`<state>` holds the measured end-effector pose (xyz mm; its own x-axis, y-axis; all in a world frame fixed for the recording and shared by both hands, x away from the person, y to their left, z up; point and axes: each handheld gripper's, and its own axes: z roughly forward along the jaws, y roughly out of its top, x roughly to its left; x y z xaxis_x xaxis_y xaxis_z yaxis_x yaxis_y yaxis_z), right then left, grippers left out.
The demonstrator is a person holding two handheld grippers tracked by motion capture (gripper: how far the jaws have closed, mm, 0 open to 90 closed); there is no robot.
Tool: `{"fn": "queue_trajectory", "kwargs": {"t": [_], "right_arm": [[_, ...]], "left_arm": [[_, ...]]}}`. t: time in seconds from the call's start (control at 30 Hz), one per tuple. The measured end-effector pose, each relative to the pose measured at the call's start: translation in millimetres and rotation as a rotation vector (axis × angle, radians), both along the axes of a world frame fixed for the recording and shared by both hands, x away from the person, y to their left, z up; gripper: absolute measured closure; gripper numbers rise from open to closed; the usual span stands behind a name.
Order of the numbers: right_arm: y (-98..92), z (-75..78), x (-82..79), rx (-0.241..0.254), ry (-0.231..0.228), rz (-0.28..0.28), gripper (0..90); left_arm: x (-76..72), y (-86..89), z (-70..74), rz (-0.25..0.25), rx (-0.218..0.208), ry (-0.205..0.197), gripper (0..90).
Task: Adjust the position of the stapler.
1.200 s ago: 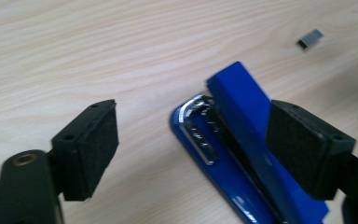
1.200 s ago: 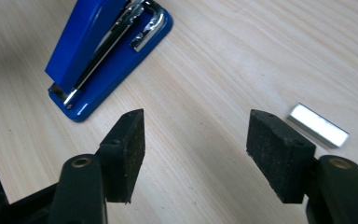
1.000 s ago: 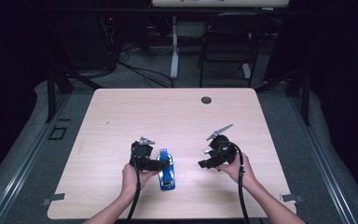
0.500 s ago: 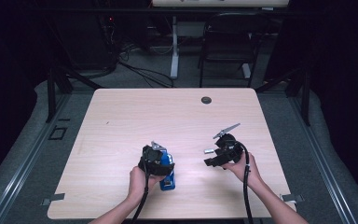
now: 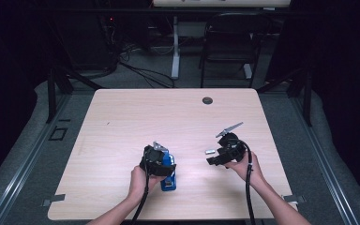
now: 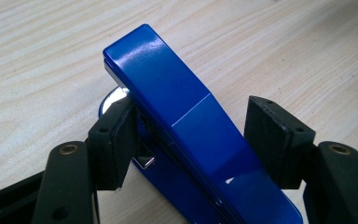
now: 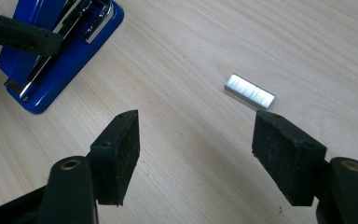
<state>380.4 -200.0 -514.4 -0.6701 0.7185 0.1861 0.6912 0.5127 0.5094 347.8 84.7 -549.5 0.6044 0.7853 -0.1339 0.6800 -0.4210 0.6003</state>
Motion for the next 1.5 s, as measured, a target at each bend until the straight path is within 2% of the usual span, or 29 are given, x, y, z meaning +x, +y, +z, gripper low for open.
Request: {"fn": "queue_trajectory", "kwargs": {"t": [0.1,0.33,0.57,0.87,1.23,1.5], "right_arm": [[-0.6,0.6,0.5,0.009,0.004,-0.006,32.2],[-2.9,2.1,1.1,0.007,-0.001,-0.012,32.4],[-4.0,2.8,1.7,0.002,0.005,-0.011,32.6],[-5.3,3.6,2.9,0.001,0.001,-0.009,32.7],[-6.2,4.1,3.6,0.005,0.005,-0.014,32.7],[-6.8,4.9,3.4,0.003,0.004,-0.012,32.9]], "left_arm": [[0.8,-0.6,-0.4,-0.007,-0.006,0.008,36.0],[1.8,-6.0,-1.0,-0.053,0.020,0.005,37.3],[3.9,-6.9,-0.9,-0.075,0.011,0.014,38.8],[8.3,-9.2,0.1,-0.118,0.019,0.023,40.7],[10.7,-9.9,0.6,-0.123,0.011,0.033,41.8],[12.3,-12.1,1.2,-0.153,0.003,0.034,44.3]]}}
